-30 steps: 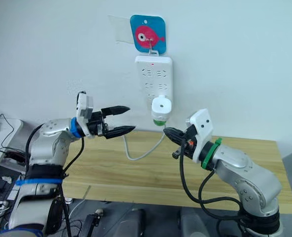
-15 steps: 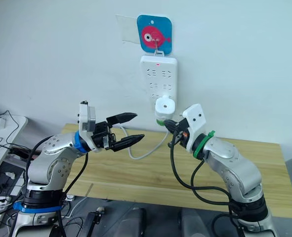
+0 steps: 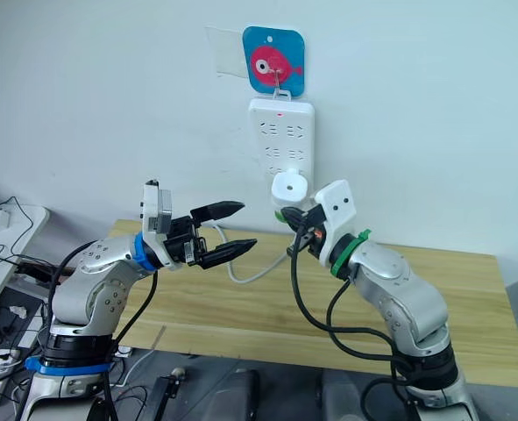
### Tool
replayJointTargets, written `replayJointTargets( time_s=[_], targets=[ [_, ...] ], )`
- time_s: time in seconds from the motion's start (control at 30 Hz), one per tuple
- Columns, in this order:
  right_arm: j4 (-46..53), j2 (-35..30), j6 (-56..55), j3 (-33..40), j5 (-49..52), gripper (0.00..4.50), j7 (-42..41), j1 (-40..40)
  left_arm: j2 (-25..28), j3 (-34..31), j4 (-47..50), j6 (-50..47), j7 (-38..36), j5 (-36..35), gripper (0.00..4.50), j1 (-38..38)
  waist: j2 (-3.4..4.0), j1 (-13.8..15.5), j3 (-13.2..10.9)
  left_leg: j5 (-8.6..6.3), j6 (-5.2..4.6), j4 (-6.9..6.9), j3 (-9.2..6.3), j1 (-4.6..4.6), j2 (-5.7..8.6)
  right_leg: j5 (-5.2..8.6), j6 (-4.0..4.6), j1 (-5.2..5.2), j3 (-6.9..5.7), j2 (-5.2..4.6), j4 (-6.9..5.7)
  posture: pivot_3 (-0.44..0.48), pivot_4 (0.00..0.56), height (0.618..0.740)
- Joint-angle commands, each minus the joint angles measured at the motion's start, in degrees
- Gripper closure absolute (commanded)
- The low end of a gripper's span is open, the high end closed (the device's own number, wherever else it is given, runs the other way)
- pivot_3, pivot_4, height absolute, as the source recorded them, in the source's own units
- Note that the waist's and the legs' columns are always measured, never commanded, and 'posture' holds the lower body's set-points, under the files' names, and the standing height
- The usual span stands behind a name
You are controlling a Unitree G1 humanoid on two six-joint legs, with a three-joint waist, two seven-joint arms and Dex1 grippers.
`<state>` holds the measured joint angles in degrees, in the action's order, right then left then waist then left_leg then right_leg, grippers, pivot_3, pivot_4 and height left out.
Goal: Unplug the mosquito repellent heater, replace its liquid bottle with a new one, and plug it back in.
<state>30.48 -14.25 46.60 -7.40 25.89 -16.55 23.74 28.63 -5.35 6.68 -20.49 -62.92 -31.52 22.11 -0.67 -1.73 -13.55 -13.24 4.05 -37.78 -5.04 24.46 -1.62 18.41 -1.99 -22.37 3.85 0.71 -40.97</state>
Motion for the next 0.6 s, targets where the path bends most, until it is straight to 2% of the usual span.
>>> replayJointTargets(
  time_s=[0.03, 0.33, 0.6],
  targets=[
    [0.4, 0.0, -1.1, 3.1, -2.4, 4.48, 3.2, 1.7, 0.4, -0.5, 0.8, 1.5, -0.5, -1.0, 0.00, 0.4, 0.00, 0.0, 0.0, 0.00, 0.00, 0.00, 0.00, 0.00, 0.00, 0.00, 0.00, 0.00, 0.00, 0.00, 0.00, 0.079, 0.185, 0.740],
    [0.3, -2.5, -1.2, 3.1, -5.9, 4.48, 5.1, 1.5, 0.2, 0.0, -1.0, 2.7, -1.1, -0.8, 0.00, 1.0, 0.00, 0.0, 0.0, 0.00, 0.00, -0.02, 0.00, -0.05, 0.02, 0.00, 0.00, 0.05, 0.00, -0.01, -0.02, 0.069, 0.186, 0.740],
    [1.3, -1.2, -0.6, 3.5, -5.9, 4.48, 5.7, 1.3, 0.0, 0.6, -1.7, 3.1, -1.2, -0.8, 0.00, 1.4, 0.00, 0.0, 0.0, 0.00, 0.01, -0.03, 0.00, -0.06, 0.02, 0.00, 0.00, 0.06, 0.01, -0.01, -0.03, 0.058, 0.186, 0.740]
  ],
)
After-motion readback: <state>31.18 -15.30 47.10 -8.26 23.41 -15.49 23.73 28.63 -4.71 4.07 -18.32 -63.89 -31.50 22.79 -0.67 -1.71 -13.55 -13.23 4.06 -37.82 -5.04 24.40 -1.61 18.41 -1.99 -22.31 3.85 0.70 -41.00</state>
